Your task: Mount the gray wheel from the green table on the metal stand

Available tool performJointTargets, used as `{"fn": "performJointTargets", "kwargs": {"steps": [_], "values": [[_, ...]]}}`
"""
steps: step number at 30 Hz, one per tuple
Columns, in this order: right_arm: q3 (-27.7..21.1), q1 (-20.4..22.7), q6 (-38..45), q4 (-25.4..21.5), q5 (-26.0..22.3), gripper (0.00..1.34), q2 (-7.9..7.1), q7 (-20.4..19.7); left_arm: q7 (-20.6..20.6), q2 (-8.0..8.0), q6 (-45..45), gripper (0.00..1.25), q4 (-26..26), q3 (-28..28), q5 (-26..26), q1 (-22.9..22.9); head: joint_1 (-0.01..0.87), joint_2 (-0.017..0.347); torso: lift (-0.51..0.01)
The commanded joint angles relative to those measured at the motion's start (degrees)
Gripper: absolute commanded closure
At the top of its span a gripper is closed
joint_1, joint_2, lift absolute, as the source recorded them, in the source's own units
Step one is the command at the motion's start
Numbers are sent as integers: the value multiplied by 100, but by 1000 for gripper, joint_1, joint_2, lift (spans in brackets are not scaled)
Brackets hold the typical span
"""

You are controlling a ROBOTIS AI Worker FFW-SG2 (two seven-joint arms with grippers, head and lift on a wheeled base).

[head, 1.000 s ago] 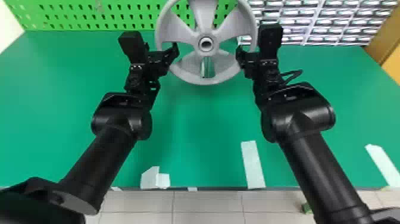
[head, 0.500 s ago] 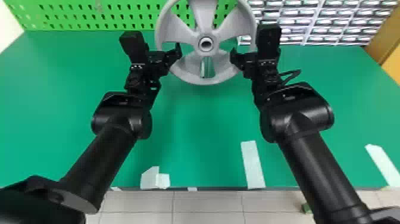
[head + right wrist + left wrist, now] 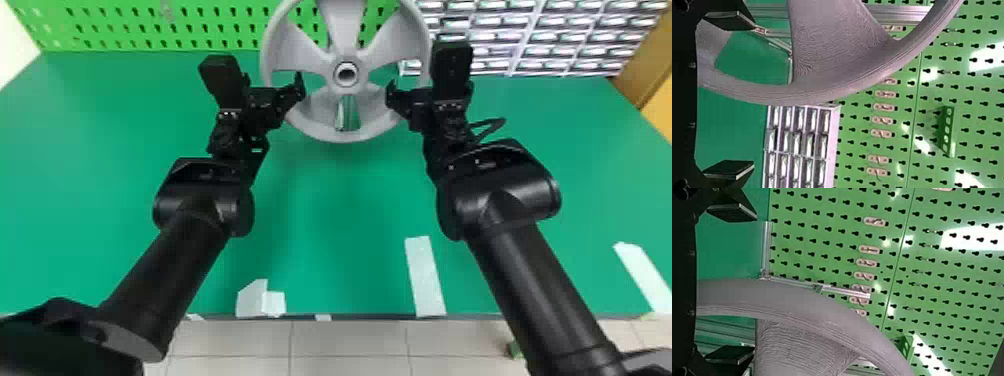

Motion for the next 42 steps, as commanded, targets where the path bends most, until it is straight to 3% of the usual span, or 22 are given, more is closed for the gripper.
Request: {"fn": "performJointTargets", "kwargs": {"steps": [1, 30, 42], "values": [[-19, 64, -40, -70, -6, 67, 5, 0, 0, 0, -55, 99, -26, 18, -39, 60, 867, 52, -100], [-54, 512, -84, -720, -58, 67, 5, 0, 220, 79, 481, 99, -1722, 475, -496, 1142, 867, 52, -100], [-45, 846, -260, -957, -111, 67, -62, 0, 237, 114, 665, 101, -2381, 677, -636, 1607, 867, 52, -100]]}}
